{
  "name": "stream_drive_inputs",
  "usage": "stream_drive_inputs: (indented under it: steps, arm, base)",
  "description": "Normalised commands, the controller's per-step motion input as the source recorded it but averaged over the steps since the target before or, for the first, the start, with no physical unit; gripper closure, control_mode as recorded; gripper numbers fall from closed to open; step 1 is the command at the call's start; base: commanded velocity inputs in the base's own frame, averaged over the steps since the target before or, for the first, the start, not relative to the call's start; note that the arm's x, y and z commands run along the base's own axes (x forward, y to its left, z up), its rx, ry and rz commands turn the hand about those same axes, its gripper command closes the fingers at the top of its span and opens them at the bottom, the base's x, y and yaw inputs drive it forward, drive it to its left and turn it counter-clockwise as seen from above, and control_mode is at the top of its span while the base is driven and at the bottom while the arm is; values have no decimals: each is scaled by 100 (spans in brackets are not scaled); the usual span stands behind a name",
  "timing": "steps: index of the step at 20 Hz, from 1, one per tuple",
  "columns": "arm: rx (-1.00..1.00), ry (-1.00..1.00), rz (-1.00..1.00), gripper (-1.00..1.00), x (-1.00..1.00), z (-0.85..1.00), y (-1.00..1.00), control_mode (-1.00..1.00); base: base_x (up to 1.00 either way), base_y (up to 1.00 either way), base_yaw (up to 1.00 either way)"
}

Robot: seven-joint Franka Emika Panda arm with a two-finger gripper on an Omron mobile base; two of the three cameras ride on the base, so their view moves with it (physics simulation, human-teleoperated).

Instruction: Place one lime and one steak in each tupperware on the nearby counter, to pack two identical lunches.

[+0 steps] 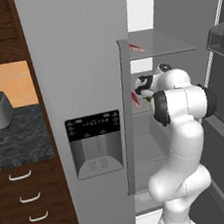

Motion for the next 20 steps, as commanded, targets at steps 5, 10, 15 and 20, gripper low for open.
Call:
stream_drive_inputs:
  steps: [5,10,15,20]
  arm:
    - [0,0,0,100,-98,1,19,-100]
    - [-2,0,0,100,-100,50,20,-100]
    - [-1,0,0,100,-100,97,0,-100]
    - [-4,-1,0,100,-100,47,16,-100]
  base:
    - [0,0,0]
    - [0,0,0]
    - [0,0,0]
    - [0,0,0]
